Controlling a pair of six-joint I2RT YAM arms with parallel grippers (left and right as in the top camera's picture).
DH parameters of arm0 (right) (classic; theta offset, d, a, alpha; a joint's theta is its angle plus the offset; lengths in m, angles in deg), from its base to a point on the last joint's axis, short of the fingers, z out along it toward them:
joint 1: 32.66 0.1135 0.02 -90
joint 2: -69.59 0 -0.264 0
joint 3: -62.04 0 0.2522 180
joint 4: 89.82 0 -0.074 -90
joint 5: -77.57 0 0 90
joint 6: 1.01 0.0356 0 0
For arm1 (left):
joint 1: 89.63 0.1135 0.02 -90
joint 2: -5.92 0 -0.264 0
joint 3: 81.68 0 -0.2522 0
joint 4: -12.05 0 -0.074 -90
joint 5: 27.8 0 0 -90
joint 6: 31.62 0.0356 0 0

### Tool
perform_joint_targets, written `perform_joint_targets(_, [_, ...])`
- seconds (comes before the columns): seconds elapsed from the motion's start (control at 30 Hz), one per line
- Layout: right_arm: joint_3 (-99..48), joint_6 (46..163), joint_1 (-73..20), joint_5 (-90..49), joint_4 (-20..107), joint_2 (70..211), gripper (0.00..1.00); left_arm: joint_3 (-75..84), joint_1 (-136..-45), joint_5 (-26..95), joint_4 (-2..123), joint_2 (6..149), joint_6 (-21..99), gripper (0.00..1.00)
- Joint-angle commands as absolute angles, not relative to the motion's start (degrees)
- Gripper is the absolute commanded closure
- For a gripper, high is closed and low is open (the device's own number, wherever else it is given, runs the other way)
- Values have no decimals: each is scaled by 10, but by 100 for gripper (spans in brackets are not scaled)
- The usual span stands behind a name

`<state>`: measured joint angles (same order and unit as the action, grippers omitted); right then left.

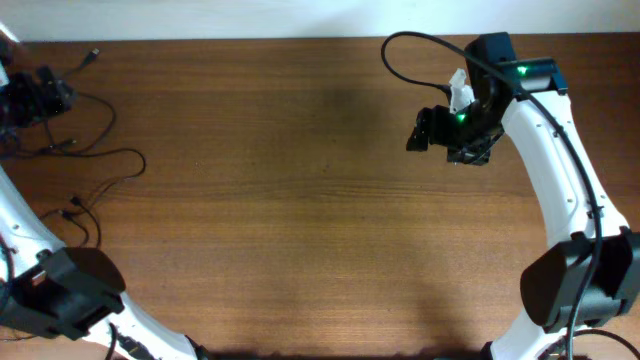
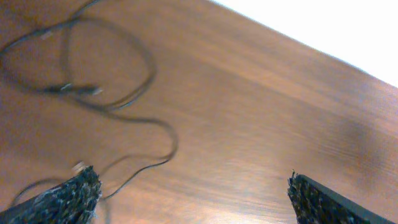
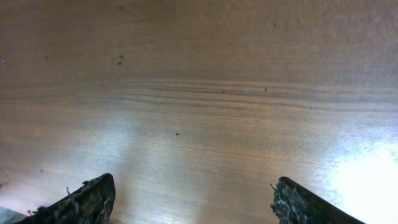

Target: Untangle cables

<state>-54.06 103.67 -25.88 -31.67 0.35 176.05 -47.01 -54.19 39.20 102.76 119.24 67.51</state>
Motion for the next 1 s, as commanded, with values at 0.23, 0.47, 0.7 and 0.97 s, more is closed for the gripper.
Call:
perform_joint_targets(0.23, [-676,998,-260,-207,-100,1550,16,-480,-716,274,1050,982,691,1])
perform_joint_targets(0.47, [-676,1068,-259,-296,-111,1463,1,-479,-727,275,1050,983,692,0])
perform_joint_targets(0.7, [-669,1012,-259,-180,-181,1462,1,-479,-727,275,1050,983,692,1])
perform_joint_targets(0.97, [-349,937,-272,-104,233,1256,1,-479,-727,275,1050,983,692,1])
